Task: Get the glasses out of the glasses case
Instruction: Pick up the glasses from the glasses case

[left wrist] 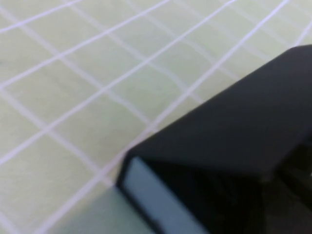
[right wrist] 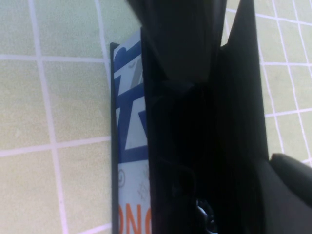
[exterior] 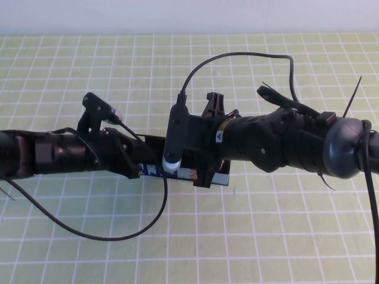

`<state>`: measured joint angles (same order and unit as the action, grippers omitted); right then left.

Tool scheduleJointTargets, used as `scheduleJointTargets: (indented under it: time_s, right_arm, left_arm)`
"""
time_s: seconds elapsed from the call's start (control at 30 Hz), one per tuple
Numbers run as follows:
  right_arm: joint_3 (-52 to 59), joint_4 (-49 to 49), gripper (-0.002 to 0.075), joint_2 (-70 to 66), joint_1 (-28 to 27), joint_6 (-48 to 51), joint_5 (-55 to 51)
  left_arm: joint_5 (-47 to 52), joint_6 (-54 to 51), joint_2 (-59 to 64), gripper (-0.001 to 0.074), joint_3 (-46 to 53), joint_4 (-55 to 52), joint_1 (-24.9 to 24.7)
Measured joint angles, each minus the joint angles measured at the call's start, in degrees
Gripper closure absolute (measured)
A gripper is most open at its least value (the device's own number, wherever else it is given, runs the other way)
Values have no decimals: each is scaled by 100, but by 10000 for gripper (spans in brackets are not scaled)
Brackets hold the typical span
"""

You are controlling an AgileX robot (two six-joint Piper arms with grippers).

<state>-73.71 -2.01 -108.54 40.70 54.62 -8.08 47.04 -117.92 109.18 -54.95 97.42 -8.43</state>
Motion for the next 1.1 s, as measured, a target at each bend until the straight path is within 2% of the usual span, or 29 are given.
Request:
scheduleJointTargets:
  time_s: [0.13, 0.43, 0.67, 0.77, 0.87, 0.97, 1.1]
  right_arm:
    - [0, -37, 731, 0, 0, 0, 0]
    - [0, -178, 726, 0, 0, 0, 3]
    - [0, -250, 603, 104, 0, 0, 0]
    - [0, -516, 579, 435, 0, 0, -125]
    - [0, -1722, 601, 854, 0, -10, -452]
    - [-10, -2781, 685, 1112, 0, -35, -1158]
    - [-10, -3242, 731, 1016, 10, -643, -2035]
  left_arm:
    - [-366, -184, 115, 739, -70, 11, 0]
    - [-492, -301, 141, 739, -81, 36, 0]
    - [-457, -237, 151, 739, -81, 62, 0]
    - [-446, -224, 163, 739, -81, 62, 0]
    - [-446, -224, 163, 739, -81, 62, 0]
    - [-446, -175, 163, 739, -81, 62, 0]
    - [-446, -137, 163, 739, -81, 62, 0]
